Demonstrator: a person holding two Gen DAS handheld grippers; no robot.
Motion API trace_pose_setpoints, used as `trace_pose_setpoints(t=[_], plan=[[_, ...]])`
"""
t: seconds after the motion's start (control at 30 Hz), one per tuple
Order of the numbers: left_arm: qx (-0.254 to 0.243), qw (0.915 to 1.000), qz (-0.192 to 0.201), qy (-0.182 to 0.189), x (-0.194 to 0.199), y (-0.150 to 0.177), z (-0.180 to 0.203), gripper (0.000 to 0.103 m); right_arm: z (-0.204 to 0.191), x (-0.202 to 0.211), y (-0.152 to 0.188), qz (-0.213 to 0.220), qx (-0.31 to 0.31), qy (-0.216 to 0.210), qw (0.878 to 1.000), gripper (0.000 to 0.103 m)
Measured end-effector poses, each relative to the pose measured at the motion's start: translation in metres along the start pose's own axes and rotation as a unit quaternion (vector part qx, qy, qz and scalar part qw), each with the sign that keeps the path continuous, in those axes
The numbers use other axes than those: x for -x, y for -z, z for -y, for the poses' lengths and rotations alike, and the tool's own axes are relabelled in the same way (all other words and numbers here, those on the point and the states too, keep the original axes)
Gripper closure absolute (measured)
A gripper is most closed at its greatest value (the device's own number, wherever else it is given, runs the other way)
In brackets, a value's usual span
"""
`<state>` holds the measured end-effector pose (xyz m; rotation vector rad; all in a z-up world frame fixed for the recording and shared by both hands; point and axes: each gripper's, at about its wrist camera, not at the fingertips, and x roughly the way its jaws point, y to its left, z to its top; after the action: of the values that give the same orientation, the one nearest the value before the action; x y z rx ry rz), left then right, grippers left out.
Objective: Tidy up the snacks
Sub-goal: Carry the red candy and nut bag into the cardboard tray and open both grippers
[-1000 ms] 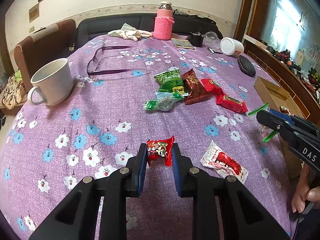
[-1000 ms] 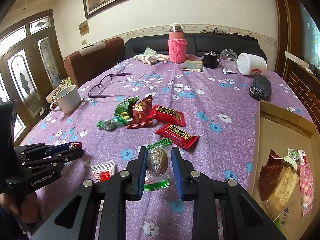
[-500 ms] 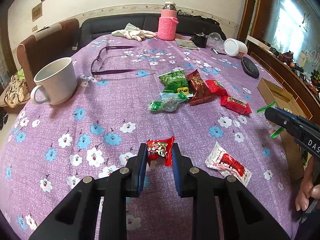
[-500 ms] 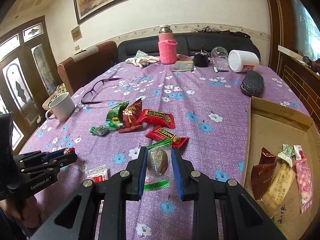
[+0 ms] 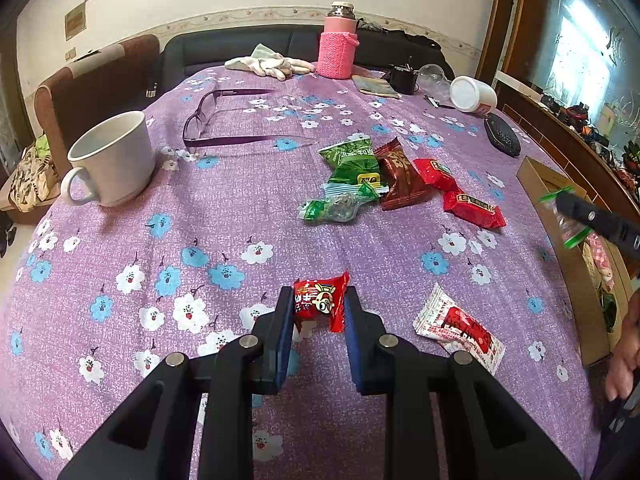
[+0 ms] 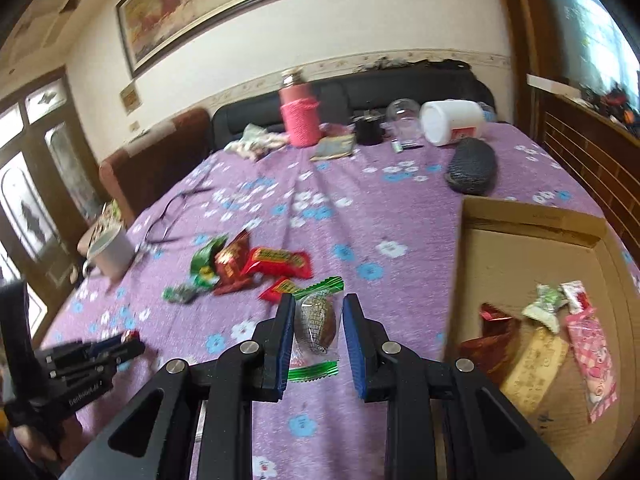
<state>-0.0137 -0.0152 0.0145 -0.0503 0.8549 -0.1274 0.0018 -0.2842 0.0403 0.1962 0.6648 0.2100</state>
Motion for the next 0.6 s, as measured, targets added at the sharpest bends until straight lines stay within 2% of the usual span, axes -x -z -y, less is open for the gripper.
trace_pose_setpoints(t=[0.17, 0.3, 0.4, 0.6], plan=[[0.0, 1.0, 0.006, 0.001, 0.002, 0.0, 0.0, 0.08, 0.038, 0.008, -0.01, 0.009, -0.063, 0.017, 0.998, 0.077], [-0.009, 0.9999, 0.005, 0.012, 0.01, 0.0, 0.007, 0.08, 0.08, 0.021, -0.015, 0.021, -0.136, 0.021, 0.99, 0.077], [-0.023, 0.9994, 0.012, 0.021, 0.021, -0.003, 0.023, 0.08, 0.105, 0.031, -0.015, 0.03, -0.175, 0.042, 0.983, 0.077], [-0.061, 0.9956, 0.02, 0.068, 0.037, -0.018, 0.07, 0.08, 0.148, 0.046, -0.009, 0.036, -0.24, 0.071, 0.967, 0.077]])
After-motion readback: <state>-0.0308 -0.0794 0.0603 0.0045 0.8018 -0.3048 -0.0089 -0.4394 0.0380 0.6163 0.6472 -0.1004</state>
